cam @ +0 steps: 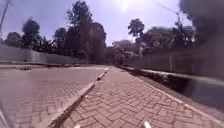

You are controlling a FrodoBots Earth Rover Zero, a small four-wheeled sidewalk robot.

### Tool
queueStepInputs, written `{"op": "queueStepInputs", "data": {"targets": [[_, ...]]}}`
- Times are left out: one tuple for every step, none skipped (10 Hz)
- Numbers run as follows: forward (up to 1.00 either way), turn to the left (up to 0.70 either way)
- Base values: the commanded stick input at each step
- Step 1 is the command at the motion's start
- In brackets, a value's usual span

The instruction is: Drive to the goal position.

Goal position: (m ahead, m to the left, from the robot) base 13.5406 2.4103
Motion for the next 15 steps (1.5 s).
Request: {"op": "queueStepInputs", "data": {"targets": [[0.85, 0.0], [0.85, 0.0], [0.85, 0.0], [0.85, 0.0], [0.85, 0.0], [0.85, 0.0], [0.85, 0.0], [0.85, 0.0], [0.85, 0.0], [0.85, 0.0], [0.85, 0.0], [0.85, 0.0], [0.85, 0.0], [0.85, 0.0], [0.85, 0.0]]}}
